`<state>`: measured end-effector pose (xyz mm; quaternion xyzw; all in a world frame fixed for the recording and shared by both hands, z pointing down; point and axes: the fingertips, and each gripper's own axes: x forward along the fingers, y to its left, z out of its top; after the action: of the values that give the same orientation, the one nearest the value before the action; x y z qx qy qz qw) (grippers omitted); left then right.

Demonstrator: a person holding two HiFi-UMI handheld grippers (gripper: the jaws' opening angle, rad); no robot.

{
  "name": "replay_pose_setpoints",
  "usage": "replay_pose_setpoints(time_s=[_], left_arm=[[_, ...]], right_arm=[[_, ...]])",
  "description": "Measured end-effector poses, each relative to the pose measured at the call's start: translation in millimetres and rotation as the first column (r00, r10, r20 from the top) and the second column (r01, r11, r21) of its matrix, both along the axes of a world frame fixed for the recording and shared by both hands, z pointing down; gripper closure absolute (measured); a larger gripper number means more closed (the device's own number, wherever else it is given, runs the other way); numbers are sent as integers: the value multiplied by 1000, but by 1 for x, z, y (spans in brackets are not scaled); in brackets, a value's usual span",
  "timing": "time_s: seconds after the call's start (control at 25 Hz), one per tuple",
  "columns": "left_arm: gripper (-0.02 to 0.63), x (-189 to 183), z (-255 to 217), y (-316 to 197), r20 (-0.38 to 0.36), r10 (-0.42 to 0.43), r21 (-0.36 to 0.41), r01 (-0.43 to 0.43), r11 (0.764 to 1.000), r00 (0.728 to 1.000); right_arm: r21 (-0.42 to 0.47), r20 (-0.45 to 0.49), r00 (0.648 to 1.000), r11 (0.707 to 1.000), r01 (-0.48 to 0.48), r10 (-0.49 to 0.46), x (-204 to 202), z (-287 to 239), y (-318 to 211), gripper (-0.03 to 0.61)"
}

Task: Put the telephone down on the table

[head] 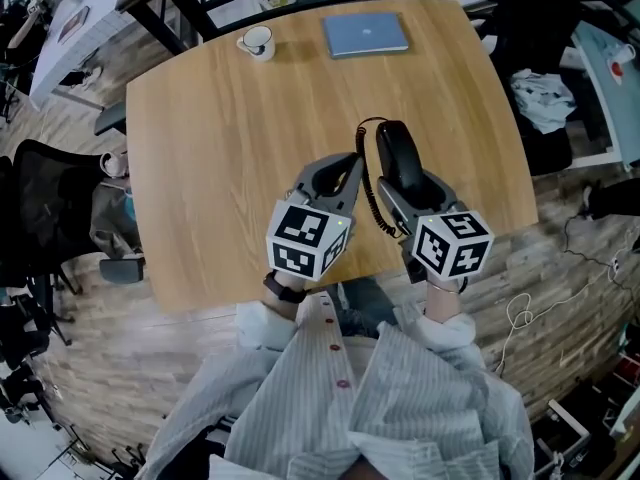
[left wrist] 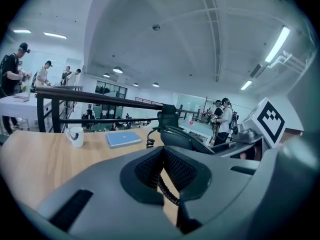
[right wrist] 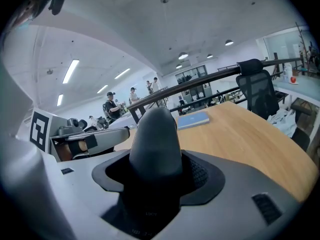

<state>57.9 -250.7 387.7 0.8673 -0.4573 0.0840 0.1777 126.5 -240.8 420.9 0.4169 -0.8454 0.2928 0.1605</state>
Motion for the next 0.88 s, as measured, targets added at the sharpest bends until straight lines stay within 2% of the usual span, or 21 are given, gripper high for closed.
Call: replay_pose_setpoints(time_s=[0.52, 0.88], left_arm=[[604, 22, 66, -19, 18, 41, -91, -39, 995, 999], [604, 30, 105, -37, 35, 49, -136, -43, 990, 998]], right_arm=[[-127, -101, 994, 991, -50, 37, 26, 87, -16, 284], [-207, -104, 993, 976, -74, 54, 39, 137, -25, 284]])
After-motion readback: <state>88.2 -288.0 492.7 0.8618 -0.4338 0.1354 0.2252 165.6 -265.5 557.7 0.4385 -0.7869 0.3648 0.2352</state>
